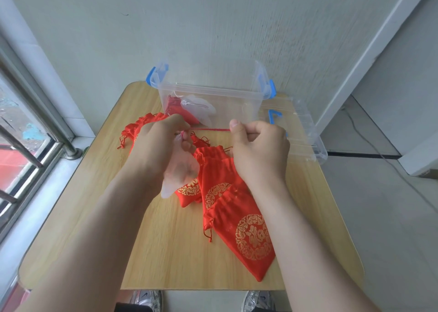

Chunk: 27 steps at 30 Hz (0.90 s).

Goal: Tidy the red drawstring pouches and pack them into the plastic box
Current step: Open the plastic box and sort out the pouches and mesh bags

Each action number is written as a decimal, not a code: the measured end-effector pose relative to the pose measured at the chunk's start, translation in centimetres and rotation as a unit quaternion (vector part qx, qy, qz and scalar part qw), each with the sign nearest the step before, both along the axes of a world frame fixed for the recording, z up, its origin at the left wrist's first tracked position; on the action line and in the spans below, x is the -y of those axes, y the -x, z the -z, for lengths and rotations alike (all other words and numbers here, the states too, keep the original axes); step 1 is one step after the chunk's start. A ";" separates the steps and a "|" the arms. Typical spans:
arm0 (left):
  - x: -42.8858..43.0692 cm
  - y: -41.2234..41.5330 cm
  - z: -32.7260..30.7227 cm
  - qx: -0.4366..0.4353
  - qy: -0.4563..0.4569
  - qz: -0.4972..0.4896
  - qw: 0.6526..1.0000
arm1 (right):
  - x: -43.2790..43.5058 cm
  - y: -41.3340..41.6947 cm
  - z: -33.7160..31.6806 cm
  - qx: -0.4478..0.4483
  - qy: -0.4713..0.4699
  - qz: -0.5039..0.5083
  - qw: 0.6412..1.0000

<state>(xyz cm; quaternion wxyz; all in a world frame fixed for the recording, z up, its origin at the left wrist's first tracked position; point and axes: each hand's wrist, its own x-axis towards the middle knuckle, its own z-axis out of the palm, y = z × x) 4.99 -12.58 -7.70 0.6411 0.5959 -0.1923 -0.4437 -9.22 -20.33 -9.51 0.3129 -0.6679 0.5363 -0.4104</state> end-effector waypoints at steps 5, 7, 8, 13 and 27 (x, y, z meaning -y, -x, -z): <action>0.0 -0.4 0.5 0.070 0.000 0.039 0.997 | -0.1 -0.4 0.2 -0.044 0.052 0.026 0.997; -0.1 -0.9 0.7 0.041 0.036 0.062 0.997 | -0.2 -0.5 0.5 -0.066 0.082 -0.003 0.994; -0.1 -1.0 0.8 0.033 0.047 0.065 0.996 | -0.4 -0.6 0.5 -0.072 0.092 -0.025 0.993; -0.2 -0.9 1.8 0.236 0.030 0.068 0.969 | -1.5 -1.1 0.2 -0.055 0.093 -0.150 0.983; -0.5 -0.7 1.7 0.421 0.060 0.166 0.890 | 0.6 -0.3 0.8 0.107 0.023 -0.128 0.986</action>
